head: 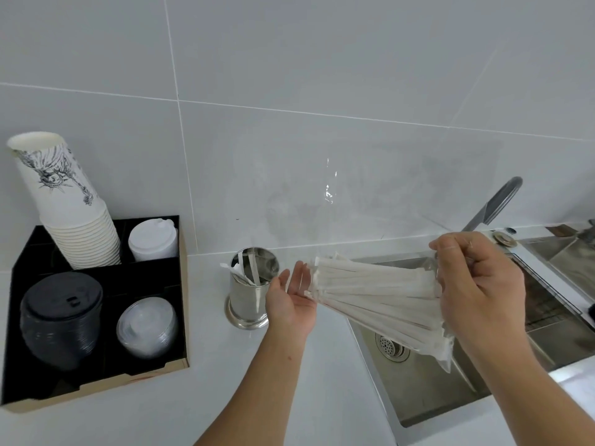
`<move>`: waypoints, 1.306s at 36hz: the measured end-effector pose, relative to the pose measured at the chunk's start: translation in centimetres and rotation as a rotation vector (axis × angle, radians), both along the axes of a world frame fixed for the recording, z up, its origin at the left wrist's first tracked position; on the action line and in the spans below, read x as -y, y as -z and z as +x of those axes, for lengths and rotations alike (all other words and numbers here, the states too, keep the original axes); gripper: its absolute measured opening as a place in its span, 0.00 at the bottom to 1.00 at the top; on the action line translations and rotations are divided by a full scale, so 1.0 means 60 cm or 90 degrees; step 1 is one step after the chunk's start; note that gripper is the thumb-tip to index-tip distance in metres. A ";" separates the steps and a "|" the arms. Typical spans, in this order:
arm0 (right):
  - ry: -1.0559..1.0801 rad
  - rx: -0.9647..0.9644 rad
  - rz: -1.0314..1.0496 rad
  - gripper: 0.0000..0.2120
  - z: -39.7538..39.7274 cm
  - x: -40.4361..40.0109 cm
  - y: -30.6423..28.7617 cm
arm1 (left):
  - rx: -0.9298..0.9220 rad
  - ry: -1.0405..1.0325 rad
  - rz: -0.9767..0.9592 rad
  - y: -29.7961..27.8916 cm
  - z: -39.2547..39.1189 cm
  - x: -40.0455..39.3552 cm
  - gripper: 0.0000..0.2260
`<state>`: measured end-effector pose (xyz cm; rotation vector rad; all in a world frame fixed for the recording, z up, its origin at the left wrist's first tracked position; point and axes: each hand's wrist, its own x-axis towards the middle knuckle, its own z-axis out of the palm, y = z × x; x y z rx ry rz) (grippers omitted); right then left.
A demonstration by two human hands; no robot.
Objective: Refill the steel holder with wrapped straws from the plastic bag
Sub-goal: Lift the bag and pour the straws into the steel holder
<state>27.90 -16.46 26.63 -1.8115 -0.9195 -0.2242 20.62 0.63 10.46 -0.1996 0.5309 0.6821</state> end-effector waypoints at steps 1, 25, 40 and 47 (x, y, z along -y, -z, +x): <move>-0.003 0.001 0.002 0.10 0.000 -0.002 -0.002 | 0.007 -0.007 0.001 0.000 0.001 0.001 0.08; -0.060 -0.036 0.011 0.11 -0.015 -0.062 -0.023 | 0.087 0.040 0.162 -0.043 0.021 0.035 0.19; -0.059 -0.011 -0.016 0.10 -0.015 -0.070 -0.031 | 0.107 0.018 0.142 -0.027 0.029 0.040 0.19; -0.053 -0.001 -0.025 0.11 -0.016 -0.083 -0.033 | 0.083 0.000 0.131 -0.030 0.029 0.037 0.18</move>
